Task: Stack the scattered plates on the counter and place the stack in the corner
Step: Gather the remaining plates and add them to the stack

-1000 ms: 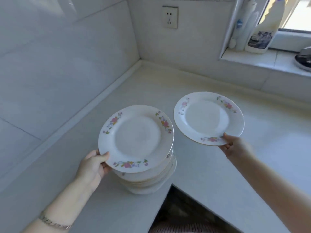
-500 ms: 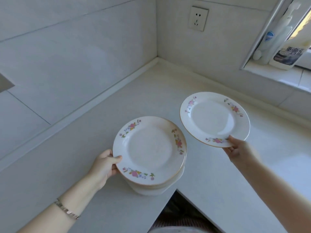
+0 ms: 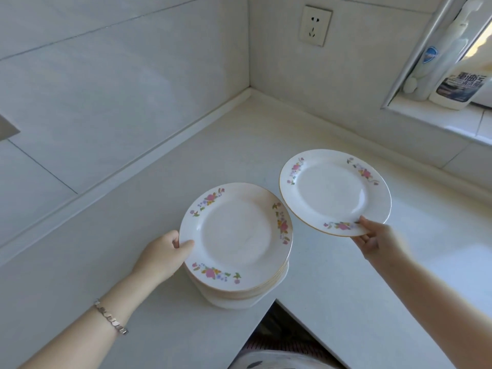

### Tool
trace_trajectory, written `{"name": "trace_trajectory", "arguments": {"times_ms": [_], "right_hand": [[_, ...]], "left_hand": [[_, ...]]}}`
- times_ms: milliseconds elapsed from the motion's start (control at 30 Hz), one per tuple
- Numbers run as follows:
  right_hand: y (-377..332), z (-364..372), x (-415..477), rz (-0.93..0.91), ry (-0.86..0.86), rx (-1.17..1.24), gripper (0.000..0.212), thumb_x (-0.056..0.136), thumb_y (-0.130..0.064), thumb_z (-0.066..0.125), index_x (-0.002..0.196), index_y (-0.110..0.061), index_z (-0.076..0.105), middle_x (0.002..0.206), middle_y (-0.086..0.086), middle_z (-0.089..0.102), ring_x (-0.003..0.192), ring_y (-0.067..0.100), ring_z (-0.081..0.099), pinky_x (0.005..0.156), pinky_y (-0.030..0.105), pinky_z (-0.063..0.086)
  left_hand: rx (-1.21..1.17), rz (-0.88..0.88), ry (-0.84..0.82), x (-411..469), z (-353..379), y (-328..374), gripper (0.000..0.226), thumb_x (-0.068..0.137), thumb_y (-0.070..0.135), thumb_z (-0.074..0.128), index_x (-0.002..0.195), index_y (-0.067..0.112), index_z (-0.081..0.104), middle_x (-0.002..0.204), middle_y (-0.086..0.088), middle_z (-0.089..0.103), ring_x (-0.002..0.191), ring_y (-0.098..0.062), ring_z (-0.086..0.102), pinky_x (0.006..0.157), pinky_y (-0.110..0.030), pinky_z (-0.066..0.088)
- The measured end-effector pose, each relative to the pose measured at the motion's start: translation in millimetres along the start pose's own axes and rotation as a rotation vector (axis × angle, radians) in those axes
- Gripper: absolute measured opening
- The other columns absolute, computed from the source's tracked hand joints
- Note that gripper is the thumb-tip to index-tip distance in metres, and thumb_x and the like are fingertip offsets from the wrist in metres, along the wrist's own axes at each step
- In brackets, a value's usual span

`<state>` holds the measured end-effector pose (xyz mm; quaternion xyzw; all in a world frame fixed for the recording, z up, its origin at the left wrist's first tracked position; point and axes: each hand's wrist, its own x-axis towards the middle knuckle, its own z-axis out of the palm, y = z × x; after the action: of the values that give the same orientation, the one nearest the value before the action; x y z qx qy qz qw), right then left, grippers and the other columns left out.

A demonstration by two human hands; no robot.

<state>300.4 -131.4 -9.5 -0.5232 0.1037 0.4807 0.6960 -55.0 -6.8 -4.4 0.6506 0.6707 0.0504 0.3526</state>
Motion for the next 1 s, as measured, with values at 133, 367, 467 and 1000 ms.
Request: {"name": "trace_trajectory", "arguments": {"times_ms": [133,367,467,1000], "right_hand": [[-5.6,-2.4,-5.6,-0.036,-0.021,-0.004,0.008,0.090,0.004,0.047,0.089,-0.001,0.053,0.057,0.004,0.072,0.054,0.011,0.071,0.053,0.025,0.059],[4.7,18.4,-24.0,-0.065,-0.150,-0.223,0.013,0.088,0.006,0.047,0.087,-0.002,0.057,0.058,0.003,0.072,0.053,0.012,0.070,0.049,0.021,0.056],[17.0,29.8,-30.1,0.009,-0.215,-0.382,0.012,0.086,0.007,0.049,0.085,0.000,0.059,0.057,0.004,0.071,0.050,0.014,0.068,0.047,0.022,0.055],[55.4,59.2,-41.9,-0.100,-0.350,-1.051,0.013,0.091,-0.011,0.051,0.081,-0.010,0.059,0.078,0.008,0.068,0.070,0.024,0.067,0.064,0.033,0.055]], "left_hand": [[0.275,0.071,0.148,-1.0,7.4,2.5,0.036,0.088,0.043,0.043,0.067,0.016,0.034,0.066,-0.002,0.052,0.062,-0.023,0.048,0.054,-0.028,0.031],[-0.767,-0.087,0.206,6.4,35.3,33.5,0.027,0.098,0.023,0.029,0.115,0.013,0.048,0.100,0.001,0.052,0.098,-0.017,0.047,0.080,-0.027,0.037],[-0.890,-0.034,0.269,4.1,40.7,31.5,0.037,0.099,0.015,0.029,0.129,0.011,0.051,0.119,-0.004,0.057,0.110,-0.018,0.052,0.096,-0.029,0.039],[-1.002,-0.066,0.313,12.6,46.1,22.1,0.030,0.098,0.015,0.036,0.119,0.017,0.058,0.114,0.002,0.060,0.108,-0.014,0.055,0.088,-0.023,0.042]]}}
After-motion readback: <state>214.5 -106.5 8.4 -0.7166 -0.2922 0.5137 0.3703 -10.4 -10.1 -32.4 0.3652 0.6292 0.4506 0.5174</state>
